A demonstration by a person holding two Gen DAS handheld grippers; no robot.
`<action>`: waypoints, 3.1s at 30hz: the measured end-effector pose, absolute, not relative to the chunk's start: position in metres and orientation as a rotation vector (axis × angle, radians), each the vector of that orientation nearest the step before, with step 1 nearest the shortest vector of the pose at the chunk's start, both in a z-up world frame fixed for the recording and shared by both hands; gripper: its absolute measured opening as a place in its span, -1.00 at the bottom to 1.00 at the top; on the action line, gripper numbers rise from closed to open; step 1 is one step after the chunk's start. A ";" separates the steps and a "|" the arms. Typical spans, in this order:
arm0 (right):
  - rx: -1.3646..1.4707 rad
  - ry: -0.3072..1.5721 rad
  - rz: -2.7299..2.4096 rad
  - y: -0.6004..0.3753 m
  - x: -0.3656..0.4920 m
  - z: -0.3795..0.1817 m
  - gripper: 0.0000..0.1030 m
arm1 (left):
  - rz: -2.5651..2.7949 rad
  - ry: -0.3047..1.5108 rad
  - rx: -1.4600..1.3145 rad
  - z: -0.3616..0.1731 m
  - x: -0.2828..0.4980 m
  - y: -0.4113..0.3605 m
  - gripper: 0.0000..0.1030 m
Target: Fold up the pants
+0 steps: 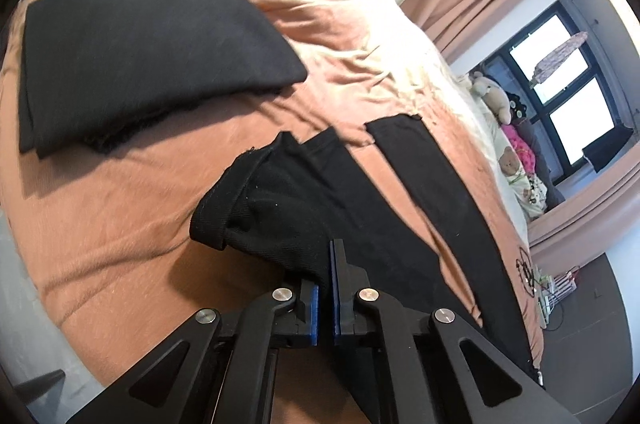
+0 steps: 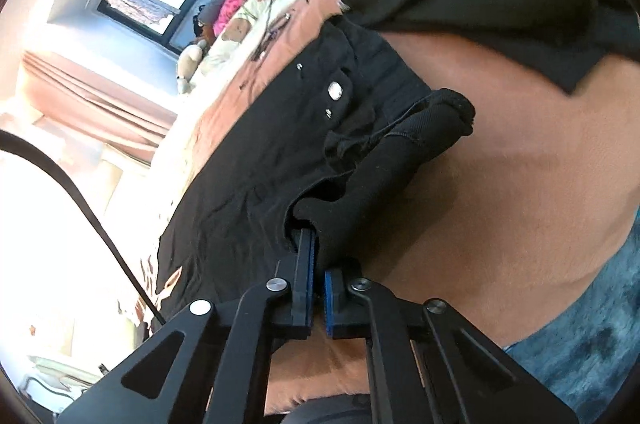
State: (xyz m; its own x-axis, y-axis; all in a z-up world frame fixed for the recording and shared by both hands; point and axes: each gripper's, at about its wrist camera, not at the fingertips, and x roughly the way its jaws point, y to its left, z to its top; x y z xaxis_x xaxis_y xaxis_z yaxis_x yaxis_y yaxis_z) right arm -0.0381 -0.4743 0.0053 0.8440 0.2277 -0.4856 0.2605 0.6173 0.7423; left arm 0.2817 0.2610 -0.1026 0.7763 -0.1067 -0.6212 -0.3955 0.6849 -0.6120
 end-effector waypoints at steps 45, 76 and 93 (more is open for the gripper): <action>0.782 0.397 -0.084 -0.416 0.130 0.052 -1.00 | 0.088 0.643 -0.602 0.015 0.556 0.203 -0.92; 0.784 0.672 -0.414 -0.396 0.319 0.017 -1.00 | 0.170 0.973 -0.420 -0.118 0.790 0.126 -0.92; 0.867 0.630 -0.201 -0.411 0.325 0.004 0.25 | 0.052 0.931 -0.463 -0.103 0.787 0.127 0.60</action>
State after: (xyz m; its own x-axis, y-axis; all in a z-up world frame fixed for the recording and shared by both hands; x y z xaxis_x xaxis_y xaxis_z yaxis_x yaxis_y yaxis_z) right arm 0.3254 -0.4112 0.0035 0.8021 0.0834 -0.5913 0.4108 0.6416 0.6478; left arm 0.7872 0.1270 -0.1027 0.6031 -0.1536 -0.7828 -0.2397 0.9011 -0.3615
